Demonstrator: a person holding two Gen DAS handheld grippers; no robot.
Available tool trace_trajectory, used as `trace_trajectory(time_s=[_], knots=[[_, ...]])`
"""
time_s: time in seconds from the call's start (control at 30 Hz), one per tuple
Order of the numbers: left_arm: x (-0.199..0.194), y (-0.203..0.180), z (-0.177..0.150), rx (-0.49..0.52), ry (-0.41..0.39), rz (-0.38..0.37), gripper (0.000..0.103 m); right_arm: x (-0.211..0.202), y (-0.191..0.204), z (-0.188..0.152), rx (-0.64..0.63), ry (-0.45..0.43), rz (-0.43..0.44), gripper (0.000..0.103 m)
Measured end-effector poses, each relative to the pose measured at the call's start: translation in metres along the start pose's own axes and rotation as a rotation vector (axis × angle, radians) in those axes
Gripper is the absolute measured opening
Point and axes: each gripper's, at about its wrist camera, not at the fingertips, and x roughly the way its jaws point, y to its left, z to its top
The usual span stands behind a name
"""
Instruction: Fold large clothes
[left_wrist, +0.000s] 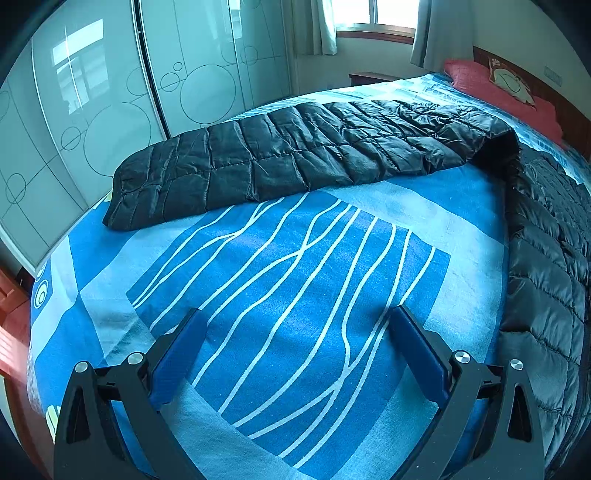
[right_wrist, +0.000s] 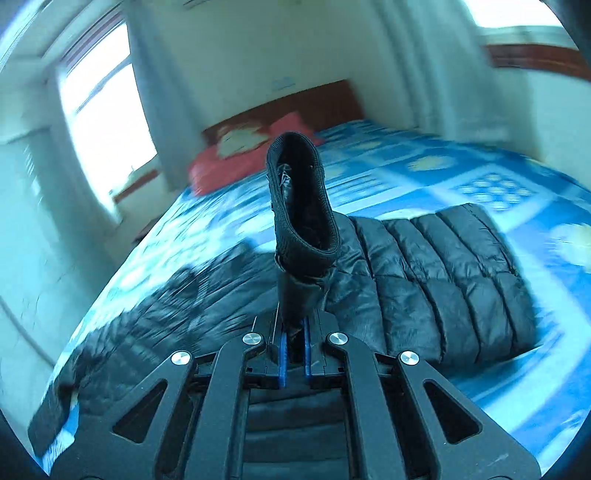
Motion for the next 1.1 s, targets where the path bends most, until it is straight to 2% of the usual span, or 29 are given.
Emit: trace_trajectory(time_s=[0.1,0.3,0.5,0.7,0.73,0.8,0.87,0.9,1.0,1.1], knots=[[0.001,0.001,0.0,-0.005,-0.004,-0.005,0.099,0.029,0.057,-0.016,-0.052,0.069,0.048,0.006],[0.001,0.002,-0.003,-0.006,-0.018,-0.004,0.099,0.068,0.14,-0.046,-0.146,0.18,0.136,0.006],[0.0,0.002,-0.006,-0.008,-0.026,-0.004,0.099,0.097,0.198,-0.077,-0.245,0.272,0.192,0.006],[0.0,0.002,-0.007,-0.008,-0.028,-0.003,0.099,0.128,0.221,-0.1,-0.292,0.38,0.195,0.011],[0.0,0.002,-0.007,-0.007,-0.028,-0.001,0.099,0.129,0.219,-0.101,-0.293,0.393,0.202,0.015],[-0.001,0.002,-0.008,-0.007,-0.029,0.0,0.099,0.128,0.218,-0.102,-0.294,0.409,0.238,0.029],[-0.001,0.002,-0.007,-0.007,-0.028,-0.001,0.099,0.117,0.221,-0.1,-0.283,0.417,0.32,0.064],[-0.001,0.001,-0.008,-0.007,-0.029,-0.001,0.099,0.111,0.223,-0.099,-0.282,0.409,0.344,0.067],[-0.001,0.001,-0.008,-0.007,-0.028,-0.001,0.099,0.073,0.217,-0.081,-0.312,0.334,0.388,0.067],[-0.001,0.001,-0.008,-0.008,-0.027,-0.004,0.099,0.049,0.174,-0.045,-0.267,0.248,0.346,0.065]])
